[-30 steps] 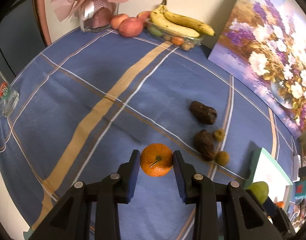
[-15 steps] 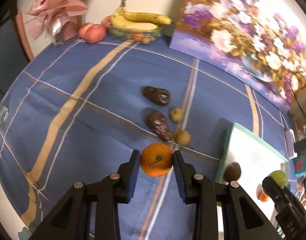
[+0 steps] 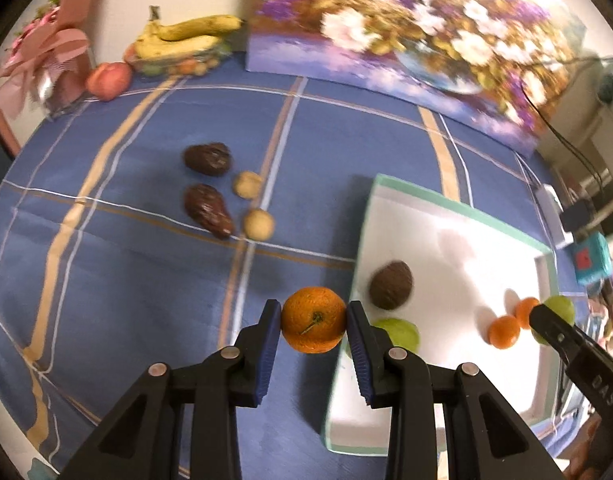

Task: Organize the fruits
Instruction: 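Carry the orange with the left tool into the tray while the right tool carries the green fruit, then open the left tool to release the orange while the right tool releases the green fruit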

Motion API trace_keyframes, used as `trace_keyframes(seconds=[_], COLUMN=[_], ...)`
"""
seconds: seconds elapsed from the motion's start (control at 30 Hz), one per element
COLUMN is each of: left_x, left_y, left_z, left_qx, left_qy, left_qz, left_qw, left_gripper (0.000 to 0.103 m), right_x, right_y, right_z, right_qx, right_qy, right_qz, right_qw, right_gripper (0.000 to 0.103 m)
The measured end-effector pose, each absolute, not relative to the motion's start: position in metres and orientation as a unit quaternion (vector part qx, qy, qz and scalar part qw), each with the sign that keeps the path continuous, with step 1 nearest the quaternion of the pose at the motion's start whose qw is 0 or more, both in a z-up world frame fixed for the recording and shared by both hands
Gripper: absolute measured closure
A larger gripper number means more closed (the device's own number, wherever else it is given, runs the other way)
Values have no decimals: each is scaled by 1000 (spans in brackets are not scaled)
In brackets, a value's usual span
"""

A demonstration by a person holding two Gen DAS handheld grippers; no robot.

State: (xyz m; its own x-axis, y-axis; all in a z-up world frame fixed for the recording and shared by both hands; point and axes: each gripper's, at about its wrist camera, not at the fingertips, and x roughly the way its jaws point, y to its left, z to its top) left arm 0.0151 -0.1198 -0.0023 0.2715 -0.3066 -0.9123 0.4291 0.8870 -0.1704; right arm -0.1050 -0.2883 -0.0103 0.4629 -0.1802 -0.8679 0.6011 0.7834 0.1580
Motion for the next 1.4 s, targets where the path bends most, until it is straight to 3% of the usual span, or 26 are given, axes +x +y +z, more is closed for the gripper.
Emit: trace_keyframes(seconds=[0.43,1.4], left_x=[-12,-42], left_y=[-150,-167], left_z=[-4,-1], left_qx=[108,125], left_qy=[554,556], left_qz=[-267,-322], left_qw=[781,756], left_gripper=[67,68], right_x=[-123,-122], right_y=[-308,-309], right_z=[-25,-47], right_qx=[242,244], right_qy=[486,522], right_qz=[-259,-257], right_qw=[799,776], right_gripper=[50,50])
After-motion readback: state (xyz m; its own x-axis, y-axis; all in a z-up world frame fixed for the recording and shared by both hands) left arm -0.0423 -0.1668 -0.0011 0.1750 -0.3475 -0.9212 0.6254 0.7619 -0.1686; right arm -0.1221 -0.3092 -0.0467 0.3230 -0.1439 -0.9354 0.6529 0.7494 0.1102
